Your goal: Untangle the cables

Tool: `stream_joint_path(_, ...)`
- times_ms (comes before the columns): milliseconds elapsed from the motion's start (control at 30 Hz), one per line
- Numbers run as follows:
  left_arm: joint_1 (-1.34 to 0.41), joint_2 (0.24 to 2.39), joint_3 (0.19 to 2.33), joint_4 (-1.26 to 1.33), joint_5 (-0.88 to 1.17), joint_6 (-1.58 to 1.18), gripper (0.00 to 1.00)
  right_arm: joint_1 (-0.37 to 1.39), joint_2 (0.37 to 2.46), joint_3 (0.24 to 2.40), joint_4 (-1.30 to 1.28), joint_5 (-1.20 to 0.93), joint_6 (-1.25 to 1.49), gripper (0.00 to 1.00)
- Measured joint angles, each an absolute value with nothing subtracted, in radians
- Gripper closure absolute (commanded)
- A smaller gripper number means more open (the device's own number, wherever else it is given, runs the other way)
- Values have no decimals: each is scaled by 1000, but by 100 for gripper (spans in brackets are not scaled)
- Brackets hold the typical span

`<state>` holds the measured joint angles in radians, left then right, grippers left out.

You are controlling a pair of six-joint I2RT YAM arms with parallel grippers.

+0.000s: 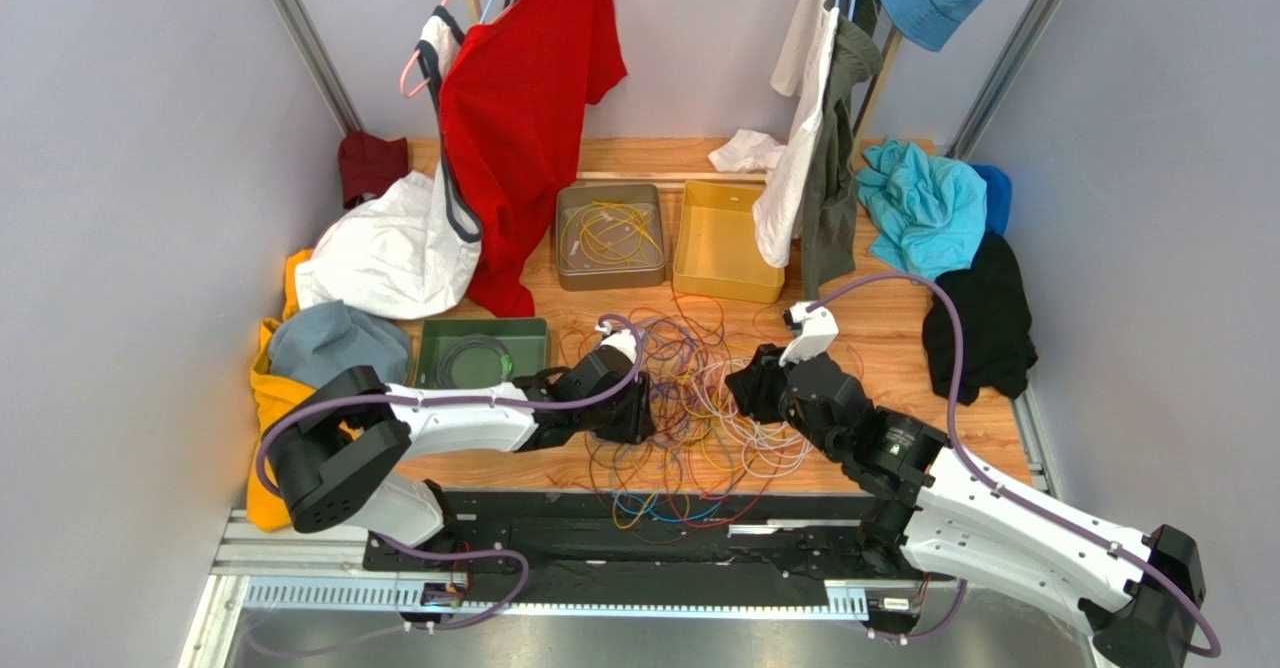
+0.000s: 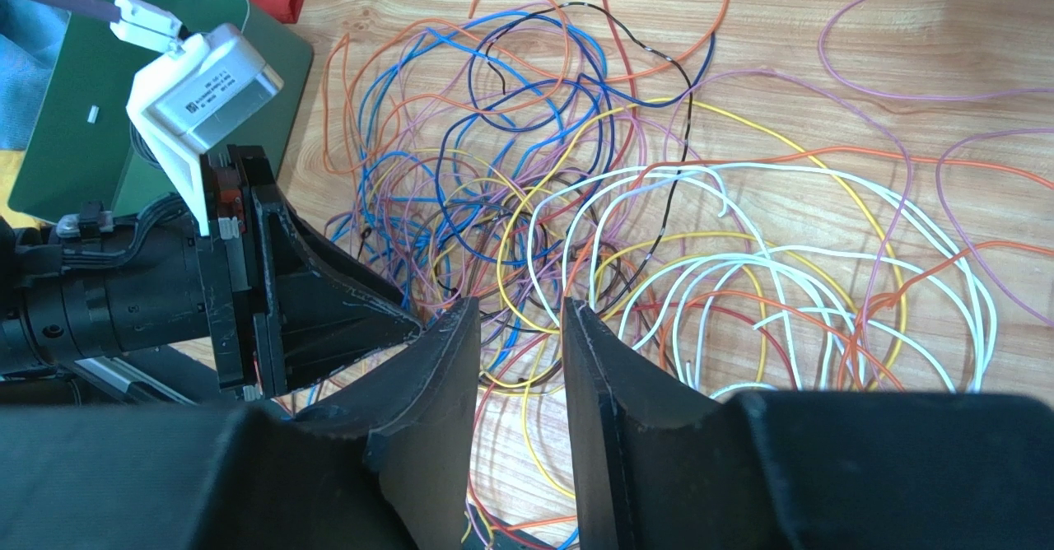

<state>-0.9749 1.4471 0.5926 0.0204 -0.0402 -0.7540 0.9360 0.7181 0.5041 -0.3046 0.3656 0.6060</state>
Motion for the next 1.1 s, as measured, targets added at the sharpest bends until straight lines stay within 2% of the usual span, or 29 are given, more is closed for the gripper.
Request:
stream_joint_path(33,-975,1451,598,21,-41,-756,60,936,719,504,-305,366,606,66)
stream_joint_path(133,-975,1456,599,22,-52,-761,83,936,719,504,-308,366,607,66)
stream_joint_path(167,-975,1456,599,20,-56,-765,100,936,719,504,-310,366,608,66)
stream_joint_path(333,-976,1401,599,-30,-67,-757,100,942,714,503,-319,365,621,66)
stream_joint_path(500,-977,1143,654,-203,-80,-717,100,954,665,492,-319,337,624,60)
stream_joint_path(600,-979,980,821,-307,-90,-670,100,965,638,488,-315,293,620,58)
stream_joint_path(733,-981,897,1110,-389,-103,-609,100,1003,606,488,-301,245,615,57)
stream_joint_path(1100,-982,1067,1755,-623,-110,-433,100,1097,487,488,-222,191,588,54)
